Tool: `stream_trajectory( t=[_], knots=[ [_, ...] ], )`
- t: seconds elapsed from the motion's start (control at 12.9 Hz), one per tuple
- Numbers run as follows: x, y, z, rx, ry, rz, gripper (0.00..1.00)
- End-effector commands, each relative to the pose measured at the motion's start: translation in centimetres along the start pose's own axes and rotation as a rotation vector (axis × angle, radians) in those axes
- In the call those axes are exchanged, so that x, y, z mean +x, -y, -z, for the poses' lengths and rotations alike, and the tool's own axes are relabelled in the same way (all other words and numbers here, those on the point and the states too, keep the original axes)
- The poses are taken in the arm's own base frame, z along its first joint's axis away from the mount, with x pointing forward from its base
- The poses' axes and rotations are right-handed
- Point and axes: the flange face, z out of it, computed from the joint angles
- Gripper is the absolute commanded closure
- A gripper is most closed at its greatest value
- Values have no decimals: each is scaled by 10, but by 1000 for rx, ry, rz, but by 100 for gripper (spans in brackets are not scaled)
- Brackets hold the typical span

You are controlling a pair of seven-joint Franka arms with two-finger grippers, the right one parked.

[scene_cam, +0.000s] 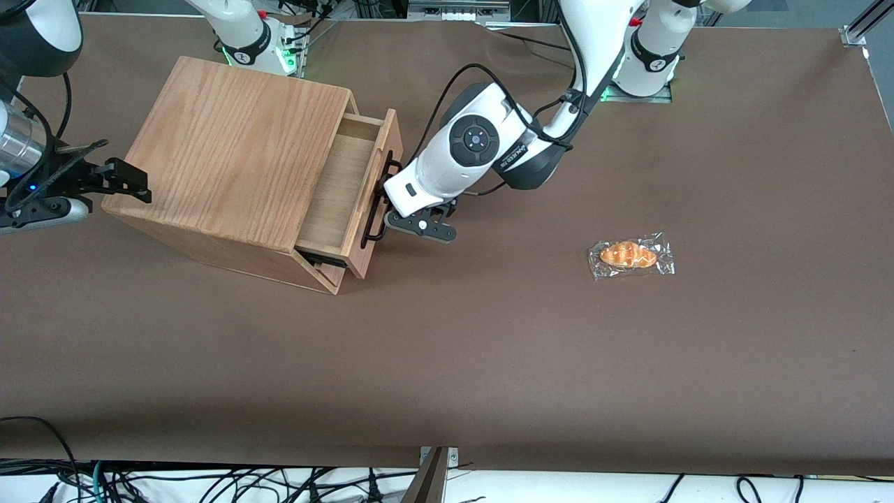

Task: Open top drawer with left arm
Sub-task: 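Pull the handle outward from the cabinet with the left gripper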

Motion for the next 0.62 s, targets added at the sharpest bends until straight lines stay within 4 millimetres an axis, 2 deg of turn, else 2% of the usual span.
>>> stream_trajectory(
  t=[0.0,0.54],
  knots=[
    [5,8,12,22,6,-16,0],
    [16,32,25,31,44,-30,0]
  ],
)
